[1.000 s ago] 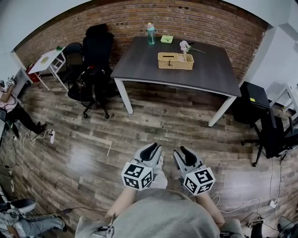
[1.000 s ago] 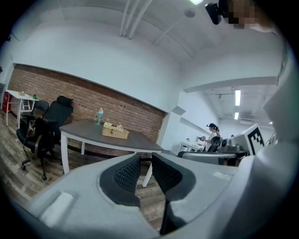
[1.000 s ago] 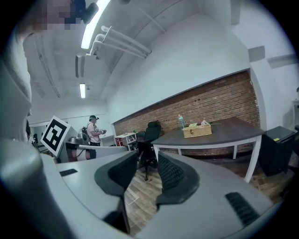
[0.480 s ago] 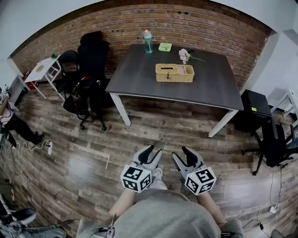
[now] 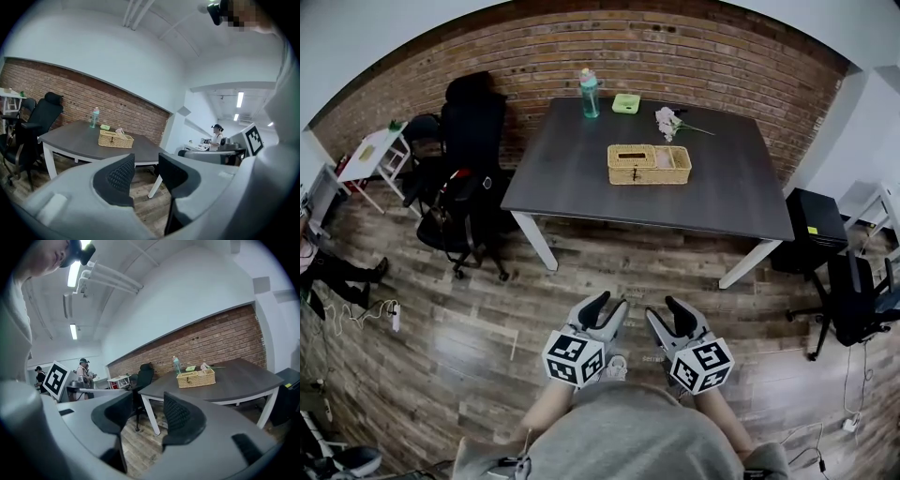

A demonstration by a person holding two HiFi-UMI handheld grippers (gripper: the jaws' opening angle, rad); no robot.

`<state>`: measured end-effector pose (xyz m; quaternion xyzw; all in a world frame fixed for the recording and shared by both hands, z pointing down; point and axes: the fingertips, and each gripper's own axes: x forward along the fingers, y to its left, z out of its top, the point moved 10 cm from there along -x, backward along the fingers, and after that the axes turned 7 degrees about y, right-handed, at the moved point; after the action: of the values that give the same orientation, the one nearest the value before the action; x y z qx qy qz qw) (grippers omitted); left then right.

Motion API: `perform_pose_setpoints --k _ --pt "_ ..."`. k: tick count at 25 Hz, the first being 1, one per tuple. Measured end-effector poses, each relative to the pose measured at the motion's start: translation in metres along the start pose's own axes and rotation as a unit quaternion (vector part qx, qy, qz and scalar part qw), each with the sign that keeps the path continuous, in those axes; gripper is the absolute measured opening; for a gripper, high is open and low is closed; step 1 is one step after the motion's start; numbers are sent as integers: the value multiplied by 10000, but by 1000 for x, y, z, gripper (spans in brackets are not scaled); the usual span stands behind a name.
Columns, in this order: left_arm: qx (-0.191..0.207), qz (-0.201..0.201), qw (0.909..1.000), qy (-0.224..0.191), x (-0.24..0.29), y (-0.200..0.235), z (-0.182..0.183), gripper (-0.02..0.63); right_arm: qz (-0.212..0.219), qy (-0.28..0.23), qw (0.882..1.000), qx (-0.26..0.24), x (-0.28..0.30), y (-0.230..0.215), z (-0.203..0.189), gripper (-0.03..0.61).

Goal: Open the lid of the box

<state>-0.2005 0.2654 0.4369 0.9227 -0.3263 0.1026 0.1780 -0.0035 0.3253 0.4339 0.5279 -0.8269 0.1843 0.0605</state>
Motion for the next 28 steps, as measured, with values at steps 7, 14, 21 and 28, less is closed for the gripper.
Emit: perform_pose_setpoints --k 7,14,21,28 --pt "30 -44 10000 1 33 41 25 155 -72 -60 9999 43 45 -21 18 206" --pt "-27 -72 10000 -39 61 77 42 155 -72 -53 10000 37 85 -40 32 206" --pt "-122 -57 9999 19 77 95 49 155 -49 -22 9999 147 105 -52 39 206" --pt "-187 14 9998 60 93 104 53 155 -87 -61 9997 237 115 -65 43 206"
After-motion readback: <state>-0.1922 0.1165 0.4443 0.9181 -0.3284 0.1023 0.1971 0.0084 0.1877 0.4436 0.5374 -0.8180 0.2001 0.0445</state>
